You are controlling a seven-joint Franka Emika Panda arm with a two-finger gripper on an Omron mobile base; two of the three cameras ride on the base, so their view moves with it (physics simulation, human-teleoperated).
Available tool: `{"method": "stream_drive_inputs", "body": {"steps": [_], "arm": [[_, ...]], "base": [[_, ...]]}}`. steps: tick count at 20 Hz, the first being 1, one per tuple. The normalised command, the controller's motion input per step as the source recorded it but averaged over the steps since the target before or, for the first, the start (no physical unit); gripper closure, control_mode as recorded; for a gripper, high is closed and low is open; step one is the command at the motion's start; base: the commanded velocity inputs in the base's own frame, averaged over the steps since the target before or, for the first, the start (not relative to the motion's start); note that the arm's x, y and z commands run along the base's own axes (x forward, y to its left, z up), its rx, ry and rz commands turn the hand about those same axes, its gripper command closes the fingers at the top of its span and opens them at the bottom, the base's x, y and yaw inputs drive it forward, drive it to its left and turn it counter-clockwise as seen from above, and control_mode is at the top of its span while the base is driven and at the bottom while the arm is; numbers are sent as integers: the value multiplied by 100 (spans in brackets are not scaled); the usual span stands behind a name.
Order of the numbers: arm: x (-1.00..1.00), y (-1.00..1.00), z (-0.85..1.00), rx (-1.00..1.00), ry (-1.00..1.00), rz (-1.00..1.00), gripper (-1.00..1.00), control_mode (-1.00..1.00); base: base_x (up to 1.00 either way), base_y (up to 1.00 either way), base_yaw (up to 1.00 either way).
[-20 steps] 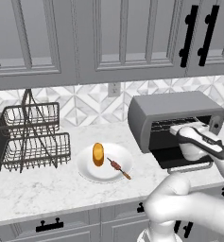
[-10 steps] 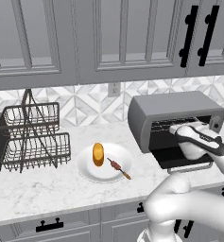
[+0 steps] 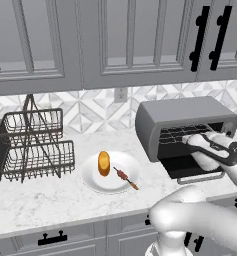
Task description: Pick up the kebab skewer and baguette bread, and place them inside the toaster oven. Close the toaster oven door and start by setting the timer.
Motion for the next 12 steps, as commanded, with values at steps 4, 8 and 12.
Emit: {"method": "stream_drive_inputs", "body": {"steps": [4,8,12], "arm": [[-100,0,-78,2,5,-3,-100,-100],[-100,-1,-76,0,6,-1,-100,-100],[-92,0,-65,0,8,0,-100,-100]], "base": [[0,0,0],[0,0,0],[0,0,0]]}}
